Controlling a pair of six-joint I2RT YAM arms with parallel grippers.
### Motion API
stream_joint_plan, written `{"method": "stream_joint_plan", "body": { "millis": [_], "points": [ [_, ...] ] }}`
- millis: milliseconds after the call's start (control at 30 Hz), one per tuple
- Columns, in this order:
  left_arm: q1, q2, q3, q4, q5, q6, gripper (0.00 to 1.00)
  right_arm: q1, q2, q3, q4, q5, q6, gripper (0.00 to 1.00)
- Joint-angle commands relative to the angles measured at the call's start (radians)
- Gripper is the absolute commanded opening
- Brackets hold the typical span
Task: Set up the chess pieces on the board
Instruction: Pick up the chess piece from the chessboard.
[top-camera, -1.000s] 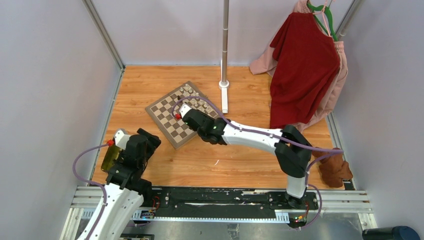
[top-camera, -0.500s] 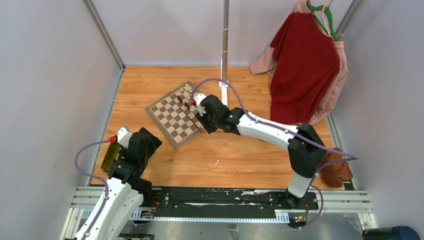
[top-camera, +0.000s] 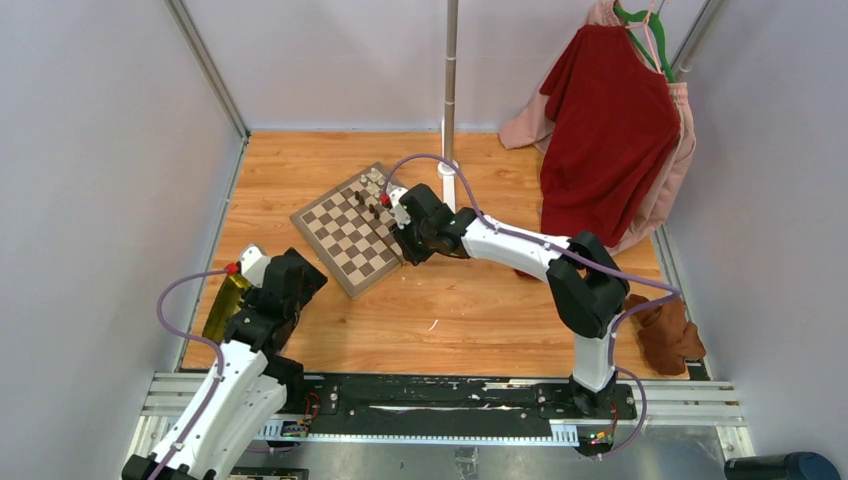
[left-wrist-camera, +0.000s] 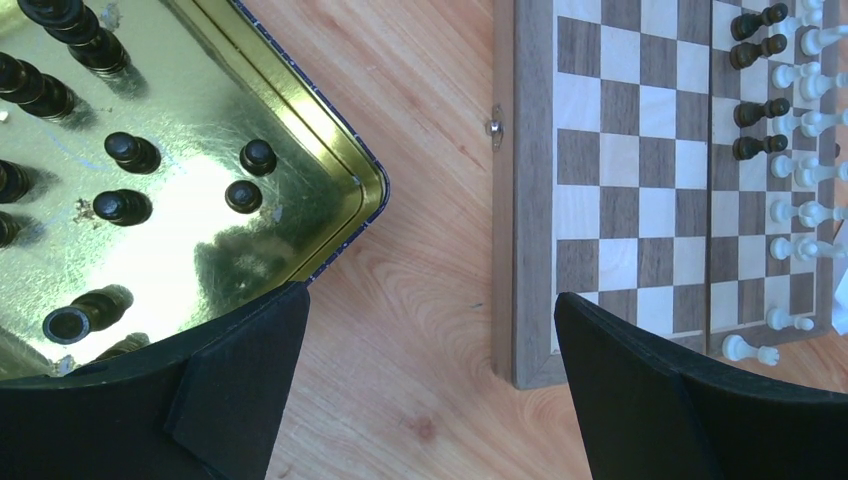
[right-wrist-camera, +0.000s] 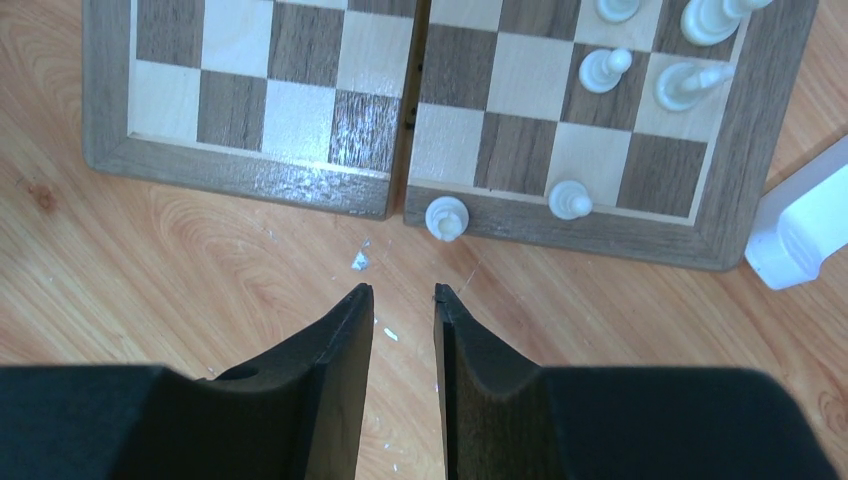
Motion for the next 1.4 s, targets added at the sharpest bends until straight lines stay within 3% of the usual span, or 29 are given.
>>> {"method": "stream_joint_plan", "body": {
  "millis": [0, 1000, 1133, 1367],
  "points": [
    [-0.005, 0.024, 0.022, 0.053, -0.031, 0.015, 1.00, -0.022, 0.036, 0.048, -0.001, -0.027, -0.004, 0.33],
    [-0.003, 0.119, 0.034, 0.133, -0.048, 0.049, 1.00, -0.075, 0.172, 0.172, -0.024, -0.063, -0.026, 0.35],
    [0.002, 0.137, 0.034, 0.148, -0.042, 0.052, 1.00, -0.081, 0.187, 0.187, -0.033, -0.072, -0.027, 0.31],
    [0.012, 0.153, 0.033, 0.162, -0.032, 0.055, 1.00, -0.085, 0.190, 0.194, -0.044, -0.084, -0.029, 0.11]
  ]
}}
